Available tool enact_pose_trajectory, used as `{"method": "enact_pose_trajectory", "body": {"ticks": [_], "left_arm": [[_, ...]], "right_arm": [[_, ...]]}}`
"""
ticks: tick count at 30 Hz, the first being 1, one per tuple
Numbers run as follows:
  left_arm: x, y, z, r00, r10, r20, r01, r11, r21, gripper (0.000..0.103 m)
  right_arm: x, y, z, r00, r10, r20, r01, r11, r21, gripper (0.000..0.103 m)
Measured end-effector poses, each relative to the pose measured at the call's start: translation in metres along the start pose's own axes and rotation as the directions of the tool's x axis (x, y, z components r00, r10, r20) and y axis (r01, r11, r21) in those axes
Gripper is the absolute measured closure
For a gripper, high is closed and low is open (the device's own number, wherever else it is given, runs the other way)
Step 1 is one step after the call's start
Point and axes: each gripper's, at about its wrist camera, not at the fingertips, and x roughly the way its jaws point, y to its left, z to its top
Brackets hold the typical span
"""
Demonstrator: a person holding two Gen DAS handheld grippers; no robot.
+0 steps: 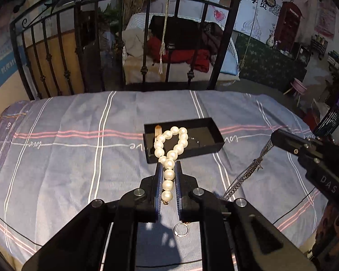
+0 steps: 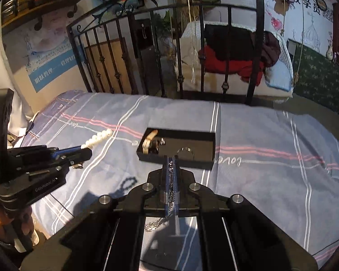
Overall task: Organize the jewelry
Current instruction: 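Lower the pearl bracelet into the box with the left tool while the right drops the chain in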
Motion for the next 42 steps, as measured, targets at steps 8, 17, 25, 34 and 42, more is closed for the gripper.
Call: {"method": "enact_pose_trajectory", "body": {"ticks": [8,17,25,34,42], "left_arm": [[0.01,-0.011,0.047,0.999,-0.024,0.026,0.025,1.0,-0.004,0.093],[0.076,-0.018,0.058,0.997,-0.037,-0.074,0.036,0.999,-0.008,0.093],[0.135,-0.016,0.048,0.984,-0.033,-0.175,0.032,0.999,-0.009,0.093],[0.149,-0.015,0.046,0.976,-0.049,-0.213,0.048,0.999,-0.008,0.092],[0.123,0.001,0.031,0.983,-0.057,-0.172,0.049,0.997,-0.054,0.034]], "right_arm": [[-0.02,0.003,0.083,0.994,-0.012,0.107,0.018,0.998,-0.052,0.099],[0.017,-0.018,0.123,0.994,-0.054,0.092,0.057,0.998,-0.026,0.099],[0.081,-0.027,0.103,0.998,-0.064,0.0,0.064,0.998,0.001,0.099],[0.071,-0.021,0.123,0.995,-0.071,0.07,0.074,0.997,-0.031,0.099],[0.094,-0.029,0.042,0.991,-0.134,0.012,0.133,0.991,0.025,0.012]]}}
